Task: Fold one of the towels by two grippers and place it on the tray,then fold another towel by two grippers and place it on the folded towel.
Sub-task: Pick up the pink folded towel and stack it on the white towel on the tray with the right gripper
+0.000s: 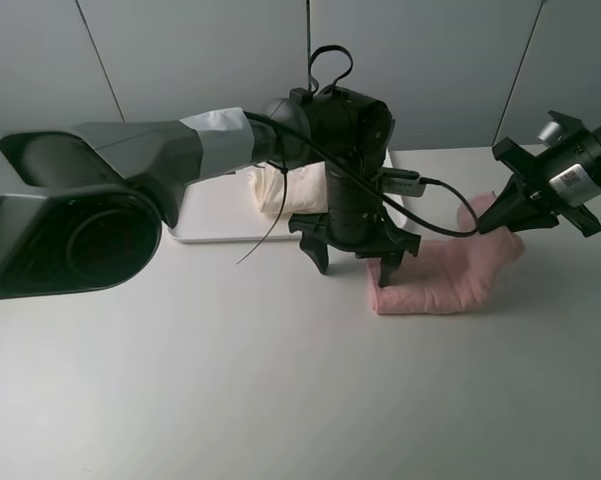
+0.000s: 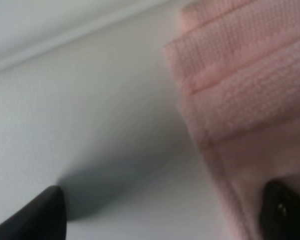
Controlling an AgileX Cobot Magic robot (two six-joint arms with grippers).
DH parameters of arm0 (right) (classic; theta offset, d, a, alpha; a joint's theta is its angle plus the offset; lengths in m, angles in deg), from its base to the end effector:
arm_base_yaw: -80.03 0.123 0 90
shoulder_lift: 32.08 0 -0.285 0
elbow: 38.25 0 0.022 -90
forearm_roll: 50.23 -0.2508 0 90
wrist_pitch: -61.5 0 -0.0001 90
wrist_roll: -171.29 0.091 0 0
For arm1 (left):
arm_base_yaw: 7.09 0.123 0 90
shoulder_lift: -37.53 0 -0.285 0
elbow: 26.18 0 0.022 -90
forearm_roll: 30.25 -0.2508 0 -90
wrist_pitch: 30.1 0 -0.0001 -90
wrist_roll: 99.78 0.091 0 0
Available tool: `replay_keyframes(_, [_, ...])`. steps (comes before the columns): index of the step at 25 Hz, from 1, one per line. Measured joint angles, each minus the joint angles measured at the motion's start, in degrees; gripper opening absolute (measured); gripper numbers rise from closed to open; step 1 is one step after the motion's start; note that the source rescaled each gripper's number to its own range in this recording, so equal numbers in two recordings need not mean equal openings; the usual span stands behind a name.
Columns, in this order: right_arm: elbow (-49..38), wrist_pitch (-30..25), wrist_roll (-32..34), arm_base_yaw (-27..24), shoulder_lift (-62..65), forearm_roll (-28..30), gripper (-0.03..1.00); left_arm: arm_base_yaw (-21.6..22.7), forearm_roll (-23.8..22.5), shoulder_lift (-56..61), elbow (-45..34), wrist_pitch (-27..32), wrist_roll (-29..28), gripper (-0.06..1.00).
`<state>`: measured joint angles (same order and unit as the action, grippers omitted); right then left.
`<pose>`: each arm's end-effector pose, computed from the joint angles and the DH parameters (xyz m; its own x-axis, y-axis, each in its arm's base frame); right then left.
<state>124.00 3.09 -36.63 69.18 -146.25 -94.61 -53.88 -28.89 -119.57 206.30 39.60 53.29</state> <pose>0.3209 -0.0063 0.1588 -0.9840 0.1775 0.0130 0.1502 0.7889 0.5959 0.3543 -0.3802 0.1013 -0.9409 0.3296 -0.0778 0.3347 0.9401 -0.0653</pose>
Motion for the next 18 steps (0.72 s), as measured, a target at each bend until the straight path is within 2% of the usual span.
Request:
replay_keyframes(3, [-0.40,-0.11,-0.51,0.00,0.00,-0.75,0.04,0.62,0.71,0.00,0.00,0.00,0.00,1.00])
replay_keyframes(8, [-4.63,1.49,-3.99,0.00,0.04,-6.21,0.04,1.09,1.19,0.00,0.00,0.14,0.00,1.00])
replay_keyframes(18, [-12.12,4.72,-14.14,0.00,0.04,-21.66,0.04,1.09,1.30,0.00,0.00,0.14,0.00,1.00])
